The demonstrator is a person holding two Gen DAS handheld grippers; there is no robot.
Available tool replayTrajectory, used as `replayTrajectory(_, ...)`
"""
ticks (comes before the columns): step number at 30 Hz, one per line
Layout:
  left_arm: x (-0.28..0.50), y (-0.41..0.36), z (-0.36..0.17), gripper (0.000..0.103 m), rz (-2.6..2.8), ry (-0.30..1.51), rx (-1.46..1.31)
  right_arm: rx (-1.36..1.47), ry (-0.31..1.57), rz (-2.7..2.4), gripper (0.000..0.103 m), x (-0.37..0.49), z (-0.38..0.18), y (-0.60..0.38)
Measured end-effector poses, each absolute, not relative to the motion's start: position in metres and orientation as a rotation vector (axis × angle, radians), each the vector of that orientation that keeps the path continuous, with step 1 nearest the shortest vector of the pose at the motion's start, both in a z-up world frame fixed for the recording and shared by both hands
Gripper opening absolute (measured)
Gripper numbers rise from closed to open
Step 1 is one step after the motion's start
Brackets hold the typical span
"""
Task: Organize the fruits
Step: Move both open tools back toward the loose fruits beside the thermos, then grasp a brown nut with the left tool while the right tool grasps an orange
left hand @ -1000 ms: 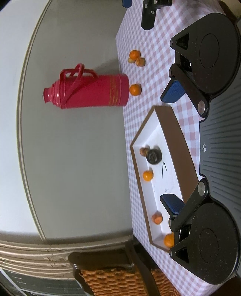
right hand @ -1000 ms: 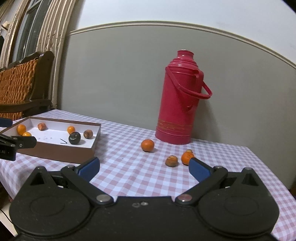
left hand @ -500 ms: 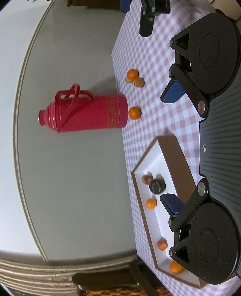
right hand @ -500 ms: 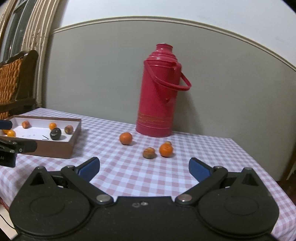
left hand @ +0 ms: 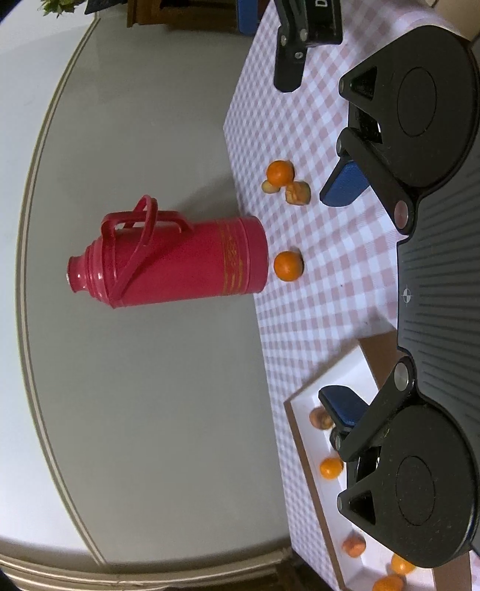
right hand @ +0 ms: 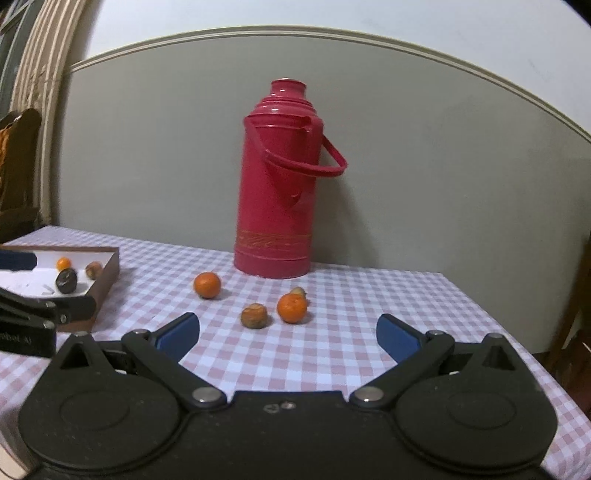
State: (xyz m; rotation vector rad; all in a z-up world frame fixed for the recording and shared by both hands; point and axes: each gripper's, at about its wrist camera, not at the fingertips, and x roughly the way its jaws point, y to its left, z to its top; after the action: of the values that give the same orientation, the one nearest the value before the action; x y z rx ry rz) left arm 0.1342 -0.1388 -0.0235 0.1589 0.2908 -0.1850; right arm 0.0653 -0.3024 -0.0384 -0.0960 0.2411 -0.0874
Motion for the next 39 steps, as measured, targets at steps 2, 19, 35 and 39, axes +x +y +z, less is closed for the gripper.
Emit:
replayTrajectory(2, 0.142, -0.144, -0.025, 0.103, -0.186, 0.294, 0.157, -0.099, 0.239, -0.097, 0.096, 0.074, -0.037, -0.304)
replayTrajectory(19, 0.2, -0.203, -0.047, 0.091, -0.228, 0.383, 0.164, -0.009, 0.313, -0.146, 0.083, 0.132, -0.045, -0.343)
replayTrajectory(35, 0.275, -0.263, -0.061, 0.082, -0.276, 0.543, 0.177, 0.104, 0.431, -0.196, 0.08, 0.188, -0.062, -0.385)
replayTrajectory(39, 0.287, -0.266, -0.063, 0.075, -0.267, 0.563, 0.171, 0.12, 0.446, -0.187, 0.08, 0.202, -0.064, -0.387)
